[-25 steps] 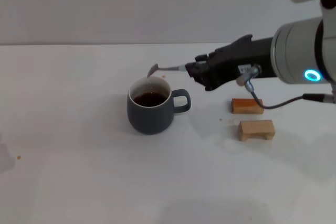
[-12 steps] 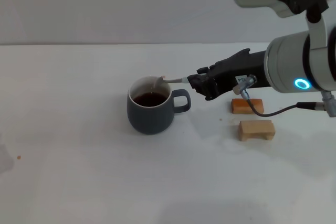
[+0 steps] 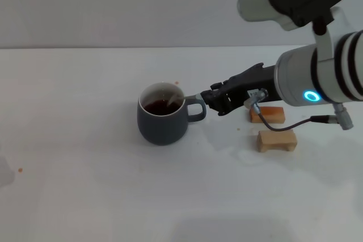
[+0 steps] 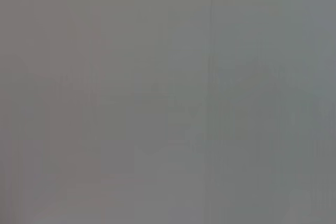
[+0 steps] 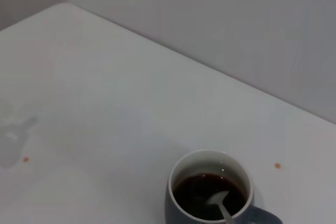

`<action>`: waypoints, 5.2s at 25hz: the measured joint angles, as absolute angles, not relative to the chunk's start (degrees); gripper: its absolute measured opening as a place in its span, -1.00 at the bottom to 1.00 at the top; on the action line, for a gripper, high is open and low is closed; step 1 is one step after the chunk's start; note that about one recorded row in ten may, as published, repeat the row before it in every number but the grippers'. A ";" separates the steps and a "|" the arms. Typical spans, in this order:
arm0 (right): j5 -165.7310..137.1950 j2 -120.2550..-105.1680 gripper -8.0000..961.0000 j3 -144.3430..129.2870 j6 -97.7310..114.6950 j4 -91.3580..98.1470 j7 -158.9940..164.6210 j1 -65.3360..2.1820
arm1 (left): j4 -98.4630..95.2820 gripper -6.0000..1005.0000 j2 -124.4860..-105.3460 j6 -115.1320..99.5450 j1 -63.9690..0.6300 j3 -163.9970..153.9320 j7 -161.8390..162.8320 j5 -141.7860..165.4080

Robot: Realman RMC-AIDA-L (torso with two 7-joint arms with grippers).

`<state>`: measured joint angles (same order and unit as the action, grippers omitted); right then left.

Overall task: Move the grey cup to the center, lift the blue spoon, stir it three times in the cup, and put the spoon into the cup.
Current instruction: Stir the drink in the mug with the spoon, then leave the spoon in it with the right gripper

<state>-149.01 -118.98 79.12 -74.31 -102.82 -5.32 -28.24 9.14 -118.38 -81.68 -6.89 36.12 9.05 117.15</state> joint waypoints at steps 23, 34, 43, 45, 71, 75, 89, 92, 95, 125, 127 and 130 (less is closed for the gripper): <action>-146.86 -118.94 -0.66 77.45 -67.13 -89.89 -5.81 -35.17 | 8.95 -0.99 -118.19 -81.76 -7.21 36.98 9.06 117.15; -146.86 -118.91 -0.66 79.43 -65.60 -84.89 -7.42 -37.20 | 8.90 -0.99 -118.21 -81.56 -7.20 37.44 9.06 117.15; -147.10 -118.82 -0.66 80.93 -65.67 -83.73 -8.37 -37.61 | 8.87 -0.99 -118.21 -81.51 -6.92 37.44 9.05 117.15; -146.94 -118.82 -0.66 81.09 -66.43 -83.80 -8.38 -37.44 | 8.87 -0.99 -118.21 -81.51 -6.83 37.44 9.06 117.15; -143.08 -119.16 -0.66 78.16 -65.79 -83.14 -8.02 -39.46 | 8.88 -0.99 -118.20 -81.88 -6.91 37.44 9.11 117.15; -143.08 -119.02 -0.66 78.28 -63.44 -80.79 -8.53 -40.35 | 8.88 -0.99 -118.19 -81.91 -7.07 37.48 9.08 117.16; -143.63 -118.81 -0.66 80.95 -63.10 -78.32 -10.35 -41.17 | 8.88 -0.99 -118.21 -81.87 -7.21 38.23 9.07 117.15; -143.66 -118.75 -0.66 81.15 -64.04 -78.45 -10.41 -40.92 | 8.87 -0.99 -118.21 -81.75 -7.21 38.23 9.07 117.16; -143.68 -118.74 -0.66 81.18 -65.07 -78.71 -10.43 -40.63 | 8.88 -0.99 -118.30 -81.67 -7.13 38.23 9.06 117.16; -141.63 -118.92 -0.66 78.68 -60.87 -75.15 -11.86 -43.51 | 9.00 -0.99 -118.21 -81.81 -7.70 38.23 9.05 117.15; -141.87 -118.86 -0.66 78.87 -60.40 -74.23 -12.14 -43.91 | 8.97 -0.99 -118.21 -81.74 -7.75 38.23 9.05 117.15; -142.15 -118.78 -0.66 79.85 -60.07 -73.40 -13.11 -44.24 | 8.94 -0.99 -118.21 -81.50 -7.93 38.23 9.05 117.15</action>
<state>-142.15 -118.78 79.85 -60.07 -73.39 -13.11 -44.24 8.94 -118.21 -81.50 -7.93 38.23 9.05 117.15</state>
